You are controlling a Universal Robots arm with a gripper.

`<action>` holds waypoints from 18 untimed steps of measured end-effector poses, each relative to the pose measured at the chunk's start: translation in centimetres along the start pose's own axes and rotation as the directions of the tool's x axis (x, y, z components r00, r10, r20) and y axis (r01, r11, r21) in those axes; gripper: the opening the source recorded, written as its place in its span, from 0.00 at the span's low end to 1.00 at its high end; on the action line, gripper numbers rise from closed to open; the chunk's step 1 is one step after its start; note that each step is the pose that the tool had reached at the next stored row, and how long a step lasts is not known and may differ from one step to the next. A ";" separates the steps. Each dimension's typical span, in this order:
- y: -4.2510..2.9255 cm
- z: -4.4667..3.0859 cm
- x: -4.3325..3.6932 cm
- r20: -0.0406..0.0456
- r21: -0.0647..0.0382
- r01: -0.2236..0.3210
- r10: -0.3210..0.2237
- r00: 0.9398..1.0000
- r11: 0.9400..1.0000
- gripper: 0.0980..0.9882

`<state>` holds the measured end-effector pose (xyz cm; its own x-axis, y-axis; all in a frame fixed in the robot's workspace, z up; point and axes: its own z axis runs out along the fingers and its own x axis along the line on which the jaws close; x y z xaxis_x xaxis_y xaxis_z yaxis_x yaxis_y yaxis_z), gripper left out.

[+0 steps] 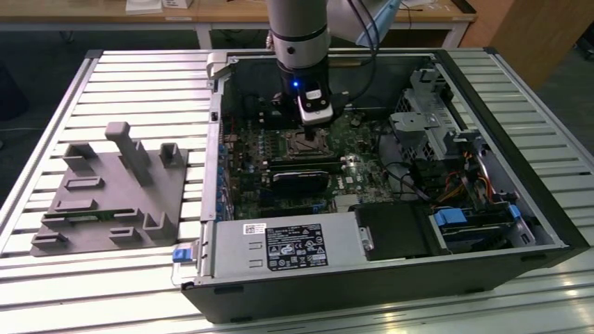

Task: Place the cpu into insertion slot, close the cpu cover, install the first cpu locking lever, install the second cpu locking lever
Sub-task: 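Install the second cpu locking lever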

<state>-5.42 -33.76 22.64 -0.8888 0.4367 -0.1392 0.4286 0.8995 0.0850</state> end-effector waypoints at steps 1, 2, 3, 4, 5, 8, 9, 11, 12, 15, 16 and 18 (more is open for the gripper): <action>-0.03 0.00 -0.02 0.000 0.001 0.000 0.000 1.000 1.000 0.01; -0.08 -0.01 -0.04 0.001 0.002 0.000 0.000 1.000 1.000 0.01; -0.13 0.00 -0.06 0.001 0.003 0.000 0.000 1.000 1.000 0.01; -0.19 0.00 -0.09 0.002 0.004 0.001 -0.001 1.000 1.000 0.01; -0.25 0.00 -0.12 0.003 0.007 0.001 -0.001 1.000 1.000 0.01; -0.32 -0.06 -0.16 0.006 0.013 0.002 -0.002 1.000 1.000 0.01; -0.32 -0.12 -0.17 0.007 0.014 0.003 -0.003 1.000 1.000 0.01; -0.31 -0.29 -0.21 0.007 0.016 0.003 -0.003 1.000 1.000 0.01; -0.31 -0.38 -0.22 0.008 0.016 0.003 -0.003 1.000 1.000 0.01; -0.31 -0.65 -0.26 0.009 0.019 0.003 -0.003 1.000 1.000 0.01; -0.35 -0.67 -0.29 0.009 0.019 0.003 -0.004 1.000 1.000 0.01; -0.50 -0.70 -0.37 0.011 0.023 0.004 -0.004 1.000 1.000 0.01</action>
<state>-5.41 -34.38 23.34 -0.8888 0.4330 -0.1504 0.4286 0.9014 0.0619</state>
